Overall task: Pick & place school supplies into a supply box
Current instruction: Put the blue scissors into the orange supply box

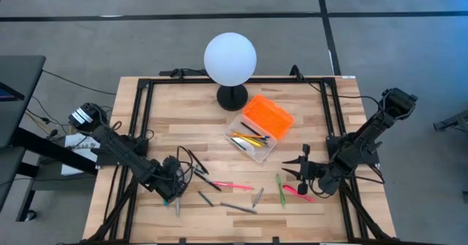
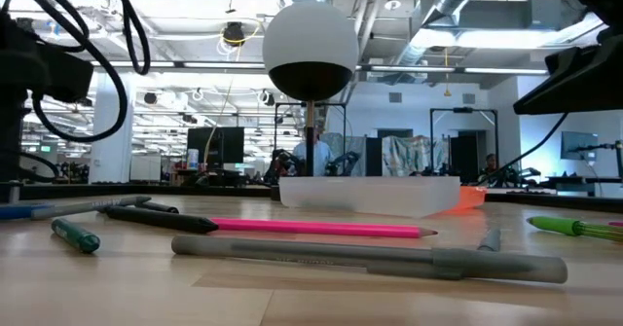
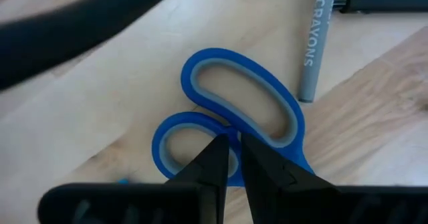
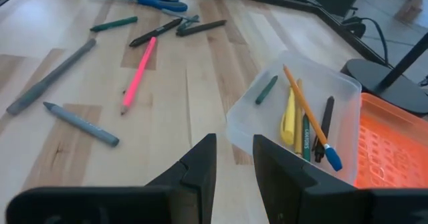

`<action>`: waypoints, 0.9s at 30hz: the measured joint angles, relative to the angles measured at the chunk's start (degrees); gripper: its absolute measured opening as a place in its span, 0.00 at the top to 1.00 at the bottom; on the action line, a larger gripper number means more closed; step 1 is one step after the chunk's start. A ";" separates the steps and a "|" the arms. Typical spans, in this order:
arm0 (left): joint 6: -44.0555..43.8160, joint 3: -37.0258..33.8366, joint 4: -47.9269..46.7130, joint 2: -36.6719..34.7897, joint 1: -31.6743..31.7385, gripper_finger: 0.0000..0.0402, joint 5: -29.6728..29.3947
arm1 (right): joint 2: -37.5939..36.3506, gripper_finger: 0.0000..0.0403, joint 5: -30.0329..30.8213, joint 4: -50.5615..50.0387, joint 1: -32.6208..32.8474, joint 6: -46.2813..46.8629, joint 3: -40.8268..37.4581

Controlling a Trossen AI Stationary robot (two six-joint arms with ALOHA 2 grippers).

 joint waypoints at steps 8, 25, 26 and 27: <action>0.08 -1.10 0.33 -0.07 1.30 0.92 -4.33 | 0.00 0.77 -0.02 -0.07 -0.02 0.42 0.00; 20.84 -1.16 -1.05 0.00 14.78 0.92 -9.27 | 0.00 0.77 -0.04 -0.07 -0.02 0.97 0.00; 22.12 -1.16 -1.26 0.00 15.84 0.92 -9.81 | 0.00 0.77 -0.02 -0.07 -0.02 0.97 0.00; 23.43 -1.16 -1.38 0.00 16.94 0.92 -10.26 | 0.00 0.77 -0.02 -0.07 -0.02 0.97 0.00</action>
